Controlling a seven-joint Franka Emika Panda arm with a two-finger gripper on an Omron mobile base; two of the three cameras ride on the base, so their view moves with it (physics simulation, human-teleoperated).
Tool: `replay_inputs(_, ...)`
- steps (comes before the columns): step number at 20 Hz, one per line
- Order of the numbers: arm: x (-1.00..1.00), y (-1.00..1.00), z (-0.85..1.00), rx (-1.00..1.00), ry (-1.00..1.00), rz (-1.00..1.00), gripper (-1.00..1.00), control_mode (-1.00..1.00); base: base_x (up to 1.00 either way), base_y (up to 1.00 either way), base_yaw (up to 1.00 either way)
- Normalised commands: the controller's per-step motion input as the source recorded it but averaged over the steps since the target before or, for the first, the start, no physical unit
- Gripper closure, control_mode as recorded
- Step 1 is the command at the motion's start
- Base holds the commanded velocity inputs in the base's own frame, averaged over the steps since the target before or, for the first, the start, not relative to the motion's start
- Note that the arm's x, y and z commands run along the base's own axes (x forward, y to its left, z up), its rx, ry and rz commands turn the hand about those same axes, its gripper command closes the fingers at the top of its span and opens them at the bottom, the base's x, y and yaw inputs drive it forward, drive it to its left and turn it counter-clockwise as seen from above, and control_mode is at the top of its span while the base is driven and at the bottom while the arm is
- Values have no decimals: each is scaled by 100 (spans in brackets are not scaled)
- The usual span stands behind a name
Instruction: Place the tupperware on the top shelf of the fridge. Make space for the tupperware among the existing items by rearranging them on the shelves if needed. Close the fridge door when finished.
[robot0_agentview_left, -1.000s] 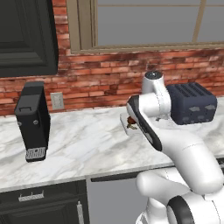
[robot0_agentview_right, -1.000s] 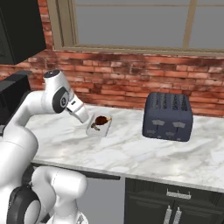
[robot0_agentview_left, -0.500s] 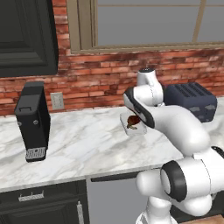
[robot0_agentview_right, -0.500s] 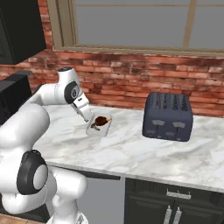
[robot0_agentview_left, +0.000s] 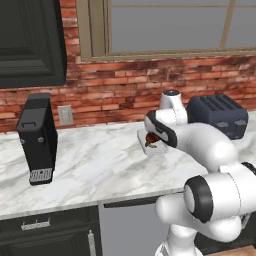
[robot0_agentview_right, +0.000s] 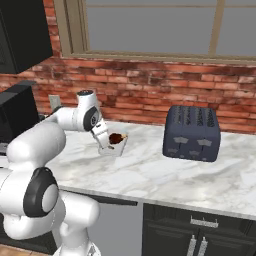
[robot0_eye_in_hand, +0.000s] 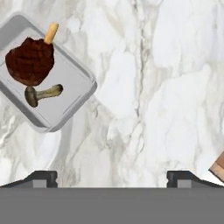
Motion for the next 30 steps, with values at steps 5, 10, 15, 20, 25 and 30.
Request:
replay_inputs(5, 0, -20, -31, 10, -5, 0, -100, -100, 0, 0, 0)
replay_inputs(10, 10, -2, -14, 5, 0, 0, -100, -100, 0, 0, 0)
replay_inputs(15, 27, 0, -16, 4, 0, 0, -100, -100, 0, 0, 0)
replay_inputs(20, 27, 0, -20, 3, 0, 0, -100, -100, 0, 0, 0)
replay_inputs(25, 28, 0, -21, 2, 0, 0, -100, -100, 0, 0, 0)
replay_inputs(30, 29, 0, -26, 1, 0, 0, -100, -100, 0, 0, 0)
